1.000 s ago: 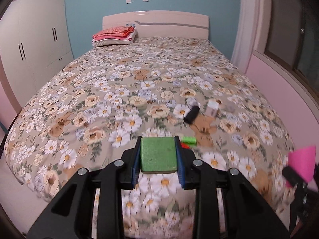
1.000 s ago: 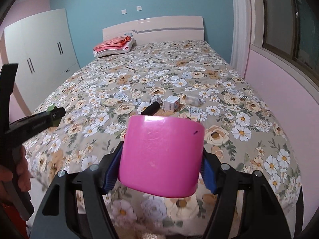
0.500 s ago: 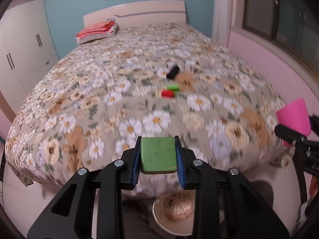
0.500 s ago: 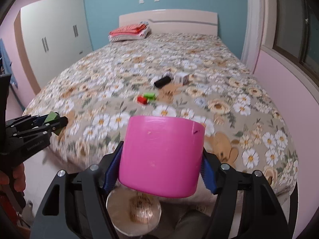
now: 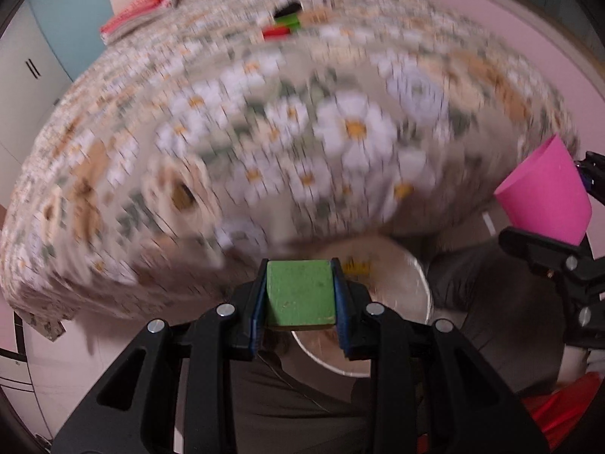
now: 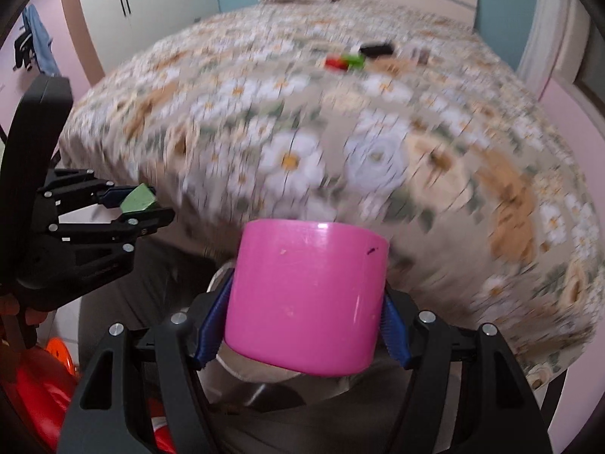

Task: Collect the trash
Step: 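Open the left tool over the bowl while the right tool releases the pink cup into it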

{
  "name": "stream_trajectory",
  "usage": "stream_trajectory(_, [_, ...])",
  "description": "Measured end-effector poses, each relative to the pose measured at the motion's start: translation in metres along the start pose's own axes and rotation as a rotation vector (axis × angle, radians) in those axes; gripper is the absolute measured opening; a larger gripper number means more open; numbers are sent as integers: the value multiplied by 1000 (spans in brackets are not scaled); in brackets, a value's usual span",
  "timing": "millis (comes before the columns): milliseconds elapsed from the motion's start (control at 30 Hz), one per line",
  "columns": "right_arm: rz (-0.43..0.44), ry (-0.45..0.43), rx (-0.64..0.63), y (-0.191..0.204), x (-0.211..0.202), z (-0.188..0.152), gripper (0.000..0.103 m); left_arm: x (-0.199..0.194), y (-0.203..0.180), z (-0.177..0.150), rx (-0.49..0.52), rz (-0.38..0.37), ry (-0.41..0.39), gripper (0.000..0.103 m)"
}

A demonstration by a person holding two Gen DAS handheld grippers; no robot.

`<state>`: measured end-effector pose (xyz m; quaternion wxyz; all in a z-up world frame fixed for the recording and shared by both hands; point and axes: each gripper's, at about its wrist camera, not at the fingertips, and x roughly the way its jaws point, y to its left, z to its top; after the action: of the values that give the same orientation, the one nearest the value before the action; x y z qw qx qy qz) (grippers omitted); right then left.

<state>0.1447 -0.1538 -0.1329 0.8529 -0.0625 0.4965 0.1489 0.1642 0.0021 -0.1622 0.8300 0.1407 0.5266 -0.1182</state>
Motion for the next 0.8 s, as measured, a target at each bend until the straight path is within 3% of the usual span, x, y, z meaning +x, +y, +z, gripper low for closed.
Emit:
stream_trajectory(400, [28, 289, 0, 9, 119, -51, 70, 121, -13, -38, -4, -80, 266, 31])
stream_trajectory(800, [52, 516, 23, 19, 218, -78, 70, 212, -15, -54, -108, -142, 438, 31])
